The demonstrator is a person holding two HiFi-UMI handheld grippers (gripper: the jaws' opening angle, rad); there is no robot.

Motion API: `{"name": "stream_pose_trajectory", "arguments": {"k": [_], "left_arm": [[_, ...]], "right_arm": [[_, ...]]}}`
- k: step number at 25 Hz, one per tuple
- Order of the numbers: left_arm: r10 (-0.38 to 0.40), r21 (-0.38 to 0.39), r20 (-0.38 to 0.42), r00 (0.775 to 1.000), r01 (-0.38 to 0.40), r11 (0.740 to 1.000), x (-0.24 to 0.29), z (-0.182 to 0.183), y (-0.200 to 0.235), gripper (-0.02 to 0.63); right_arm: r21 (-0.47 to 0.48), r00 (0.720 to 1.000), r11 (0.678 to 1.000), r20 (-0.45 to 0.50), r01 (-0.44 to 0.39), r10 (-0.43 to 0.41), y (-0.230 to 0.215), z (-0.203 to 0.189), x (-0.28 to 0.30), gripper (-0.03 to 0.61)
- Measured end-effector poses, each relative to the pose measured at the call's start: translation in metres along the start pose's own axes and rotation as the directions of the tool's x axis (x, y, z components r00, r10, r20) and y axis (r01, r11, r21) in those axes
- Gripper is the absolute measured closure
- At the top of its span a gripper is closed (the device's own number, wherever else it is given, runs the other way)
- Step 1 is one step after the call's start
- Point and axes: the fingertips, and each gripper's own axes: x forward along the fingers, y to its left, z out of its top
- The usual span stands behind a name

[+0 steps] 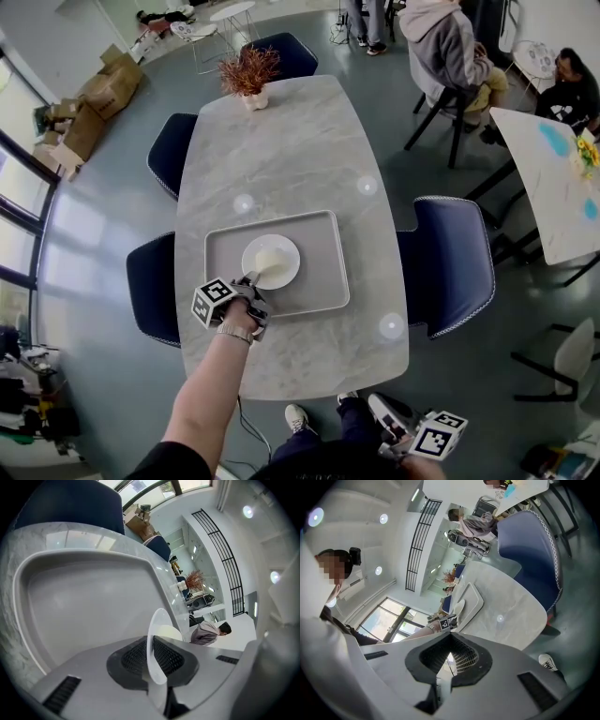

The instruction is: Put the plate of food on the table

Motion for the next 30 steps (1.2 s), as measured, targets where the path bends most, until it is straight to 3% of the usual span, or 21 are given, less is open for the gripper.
{"name": "stream_pose_trajectory", "arguments": {"k": [2, 6, 12, 25, 27, 30], "left_arm": [[0.021, 0.025, 0.001, 1.000, -0.021, 0.999, -0.001, 0.001, 0.000, 0.586], [0.055, 0.055, 0.021, 0.998, -0.056, 0.997, -0.003, 0.003, 0.001, 0.512], [0.066, 0.088, 0.036, 0.997, -0.069, 0.994, -0.011, 0.003, 0.003, 0.511], [0.001, 0.187, 0.023, 1.000, -0.005, 0.982, -0.047, 0.006, 0.004, 0.486], [-0.018, 0.229, 0.030, 0.999, 0.010, 0.973, -0.063, 0.008, 0.007, 0.494], [-0.095, 0.287, 0.016, 0.995, 0.086, 0.954, -0.088, 0.004, 0.003, 0.605]], "right_arm": [[0.005, 1.000, 1.000, 0.004, -0.002, 0.002, 0.000, 0.001, 0.000, 0.568], [0.017, 1.000, 1.000, 0.005, -0.010, 0.010, 0.002, 0.001, 0.001, 0.568], [0.024, 1.000, 0.999, 0.006, -0.021, 0.021, 0.002, 0.001, 0.002, 0.568], [0.014, 0.996, 0.999, -0.070, -0.051, 0.052, 0.011, -0.020, 0.015, 0.568], [0.007, 0.994, 0.998, -0.092, -0.064, 0.064, 0.015, -0.022, 0.019, 0.568], [-0.008, 0.987, 0.996, -0.135, -0.084, 0.082, 0.017, -0.030, 0.027, 0.568]]}}
